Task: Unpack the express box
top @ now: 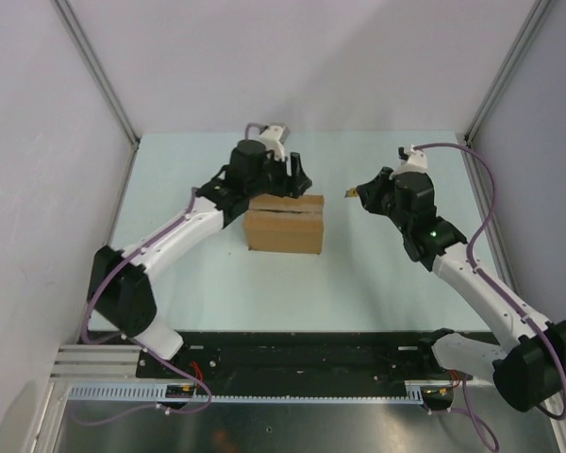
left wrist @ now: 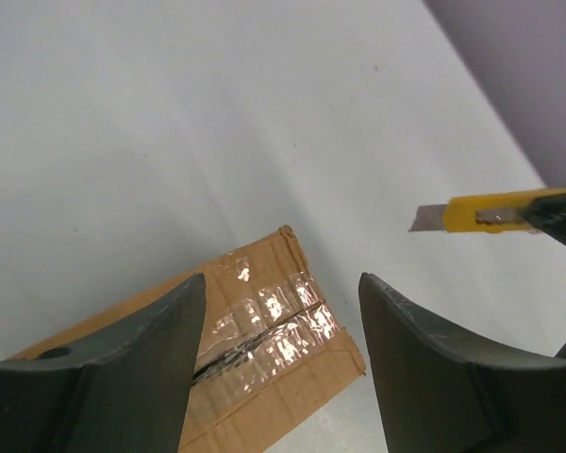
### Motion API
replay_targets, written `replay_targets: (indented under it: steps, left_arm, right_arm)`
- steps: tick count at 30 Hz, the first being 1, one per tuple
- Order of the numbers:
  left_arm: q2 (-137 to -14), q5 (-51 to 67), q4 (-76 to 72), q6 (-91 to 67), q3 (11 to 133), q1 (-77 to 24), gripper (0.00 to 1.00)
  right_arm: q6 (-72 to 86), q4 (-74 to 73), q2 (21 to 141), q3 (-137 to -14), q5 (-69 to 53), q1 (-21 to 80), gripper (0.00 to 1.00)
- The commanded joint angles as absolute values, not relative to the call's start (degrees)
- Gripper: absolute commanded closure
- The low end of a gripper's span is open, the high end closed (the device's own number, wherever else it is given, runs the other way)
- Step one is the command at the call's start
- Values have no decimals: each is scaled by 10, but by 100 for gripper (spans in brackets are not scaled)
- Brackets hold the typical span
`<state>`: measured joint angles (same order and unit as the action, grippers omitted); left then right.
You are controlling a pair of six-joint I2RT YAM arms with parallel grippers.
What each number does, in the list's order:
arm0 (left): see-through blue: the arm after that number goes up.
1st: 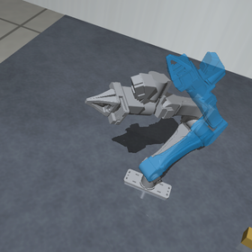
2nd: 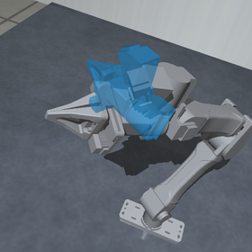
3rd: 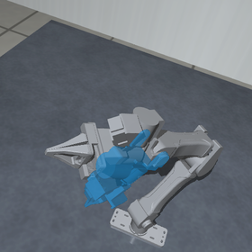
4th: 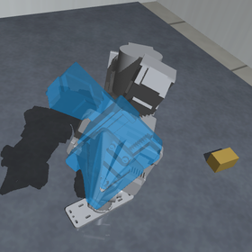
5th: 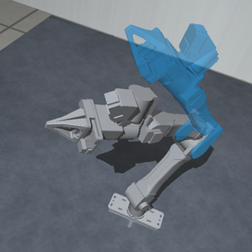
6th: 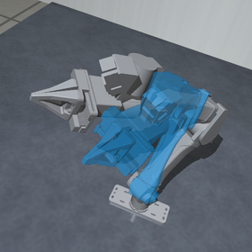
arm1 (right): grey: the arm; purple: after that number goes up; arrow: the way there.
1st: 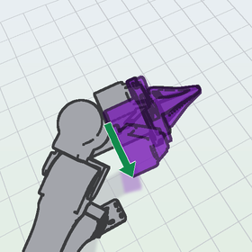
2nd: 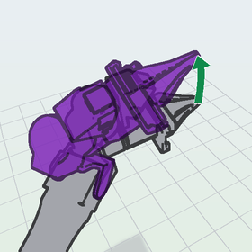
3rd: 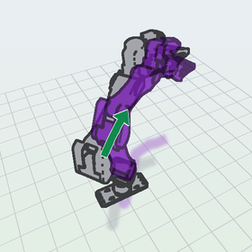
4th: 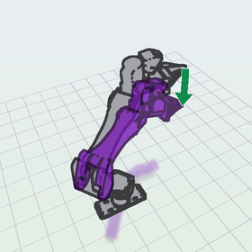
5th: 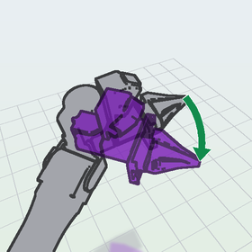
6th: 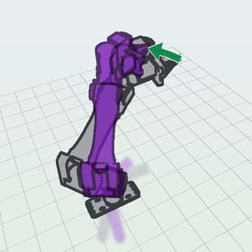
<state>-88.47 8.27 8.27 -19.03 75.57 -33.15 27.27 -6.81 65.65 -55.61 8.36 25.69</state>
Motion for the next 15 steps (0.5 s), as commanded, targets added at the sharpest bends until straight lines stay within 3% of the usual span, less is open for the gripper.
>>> replay_targets:
  steps: [1,5,15]
  left_arm:
    - [-934,47,91,-183,805,-367,31]
    - [-974,50,93,-175,824,-385,41]
    - [-1016,-6,131,-120,880,-396,42]
  right_arm:
    - [329,-56,608,-517,64,251,100]
    - [353,-54,581,-488,52,249,100]
    - [399,-33,571,-461,64,252,100]
